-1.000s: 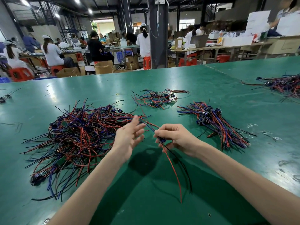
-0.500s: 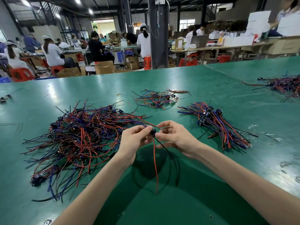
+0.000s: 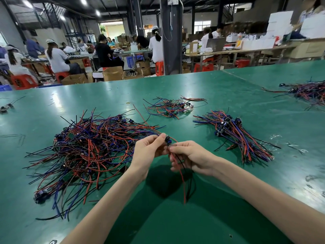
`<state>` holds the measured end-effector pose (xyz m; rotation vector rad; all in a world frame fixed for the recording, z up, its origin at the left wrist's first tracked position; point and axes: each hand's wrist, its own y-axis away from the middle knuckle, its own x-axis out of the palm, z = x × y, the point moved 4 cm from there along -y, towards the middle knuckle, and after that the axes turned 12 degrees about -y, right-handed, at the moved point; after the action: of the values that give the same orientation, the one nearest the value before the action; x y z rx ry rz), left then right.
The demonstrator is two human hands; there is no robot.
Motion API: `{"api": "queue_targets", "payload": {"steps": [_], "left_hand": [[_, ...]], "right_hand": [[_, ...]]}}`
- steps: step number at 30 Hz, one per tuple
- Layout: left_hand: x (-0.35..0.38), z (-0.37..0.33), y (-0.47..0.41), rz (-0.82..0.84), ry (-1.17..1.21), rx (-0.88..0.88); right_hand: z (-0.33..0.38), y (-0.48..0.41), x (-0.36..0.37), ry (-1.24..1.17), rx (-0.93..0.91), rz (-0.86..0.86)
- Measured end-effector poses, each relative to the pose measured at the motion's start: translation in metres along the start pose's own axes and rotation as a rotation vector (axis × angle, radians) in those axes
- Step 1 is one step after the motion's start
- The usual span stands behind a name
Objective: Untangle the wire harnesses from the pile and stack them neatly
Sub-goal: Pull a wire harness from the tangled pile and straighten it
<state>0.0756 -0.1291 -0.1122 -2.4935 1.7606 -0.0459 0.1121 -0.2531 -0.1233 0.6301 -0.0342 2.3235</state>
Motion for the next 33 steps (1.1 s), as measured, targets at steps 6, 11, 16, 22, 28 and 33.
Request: {"api": "queue_targets", "payload": {"steps": [6, 11, 16, 22, 28, 33], "left_hand": [[0.002, 0.000, 0.004, 0.087, -0.047, 0.029], [0.002, -0.003, 0.005, 0.061, 0.010, 0.019], [-0.001, -0.005, 0.005, 0.043, 0.104, 0.005], [0.001, -0.006, 0.006, 0.053, 0.152, 0.009], [0.001, -0.012, 0.007, 0.054, 0.173, 0.049], [0.000, -0.018, 0.005, 0.064, 0.353, 0.007]], "right_hand": [[0.000, -0.001, 0.006, 0.146, -0.066, -0.044], [0.005, 0.001, 0.009, 0.305, -0.189, -0.072], [0.007, 0.001, 0.009, 0.476, -0.232, -0.081], [0.010, -0.001, -0.001, 0.528, -0.211, -0.110], [0.014, 0.001, -0.004, 0.485, -0.201, -0.111], [0.012, 0.002, 0.001, 0.438, -0.163, -0.013]]}}
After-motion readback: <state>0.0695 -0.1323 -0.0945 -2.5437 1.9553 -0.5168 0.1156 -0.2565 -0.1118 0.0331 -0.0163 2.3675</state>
